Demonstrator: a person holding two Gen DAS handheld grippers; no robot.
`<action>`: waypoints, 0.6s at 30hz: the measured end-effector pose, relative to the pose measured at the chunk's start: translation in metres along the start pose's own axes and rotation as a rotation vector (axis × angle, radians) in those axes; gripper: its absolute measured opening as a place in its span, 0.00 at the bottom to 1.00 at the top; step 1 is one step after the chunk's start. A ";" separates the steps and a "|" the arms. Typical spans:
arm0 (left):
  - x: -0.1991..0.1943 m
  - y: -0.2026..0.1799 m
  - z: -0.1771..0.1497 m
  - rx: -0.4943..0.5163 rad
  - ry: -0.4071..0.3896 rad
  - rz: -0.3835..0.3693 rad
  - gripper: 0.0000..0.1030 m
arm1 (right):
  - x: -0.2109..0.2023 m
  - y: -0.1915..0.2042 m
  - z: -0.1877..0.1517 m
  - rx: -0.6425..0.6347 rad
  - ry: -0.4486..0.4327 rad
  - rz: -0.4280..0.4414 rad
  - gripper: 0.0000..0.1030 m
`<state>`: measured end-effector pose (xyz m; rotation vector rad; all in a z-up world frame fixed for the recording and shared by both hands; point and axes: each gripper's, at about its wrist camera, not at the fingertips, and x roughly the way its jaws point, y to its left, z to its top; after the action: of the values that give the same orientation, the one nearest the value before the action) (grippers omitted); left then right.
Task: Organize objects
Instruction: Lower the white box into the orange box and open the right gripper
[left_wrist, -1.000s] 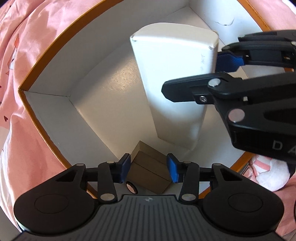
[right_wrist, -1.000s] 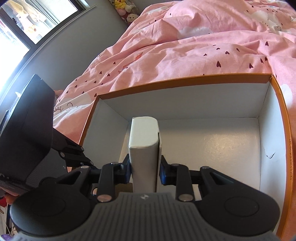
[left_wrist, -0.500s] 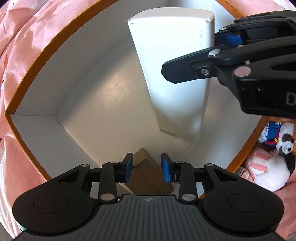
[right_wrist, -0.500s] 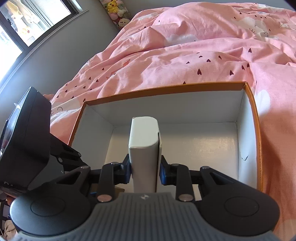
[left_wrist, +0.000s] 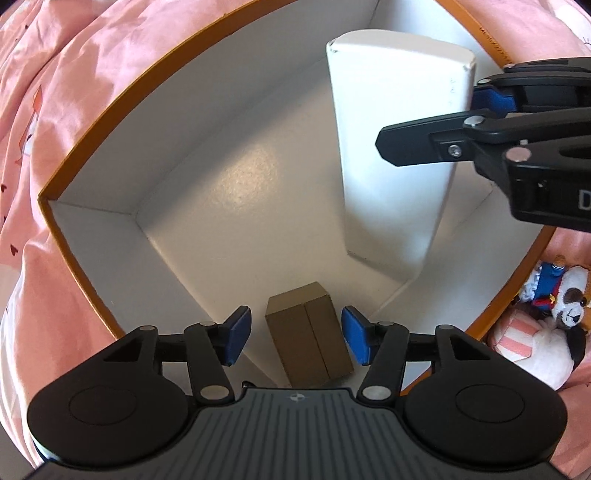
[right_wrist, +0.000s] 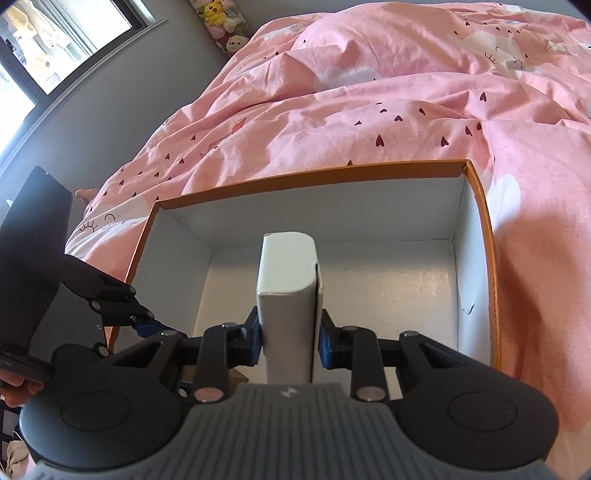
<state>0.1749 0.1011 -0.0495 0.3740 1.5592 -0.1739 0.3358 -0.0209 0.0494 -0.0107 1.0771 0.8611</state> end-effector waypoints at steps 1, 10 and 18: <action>0.002 0.000 -0.003 -0.003 0.010 -0.002 0.65 | 0.000 0.001 0.000 -0.003 0.000 0.003 0.30; 0.004 -0.021 -0.031 0.184 -0.034 0.019 0.54 | 0.005 0.006 -0.003 -0.032 0.027 0.015 0.30; 0.001 -0.027 -0.056 0.503 -0.003 0.047 0.54 | 0.008 0.004 0.003 -0.016 0.026 0.025 0.30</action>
<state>0.1133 0.0946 -0.0526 0.8020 1.4905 -0.5342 0.3373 -0.0118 0.0466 -0.0224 1.0961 0.8940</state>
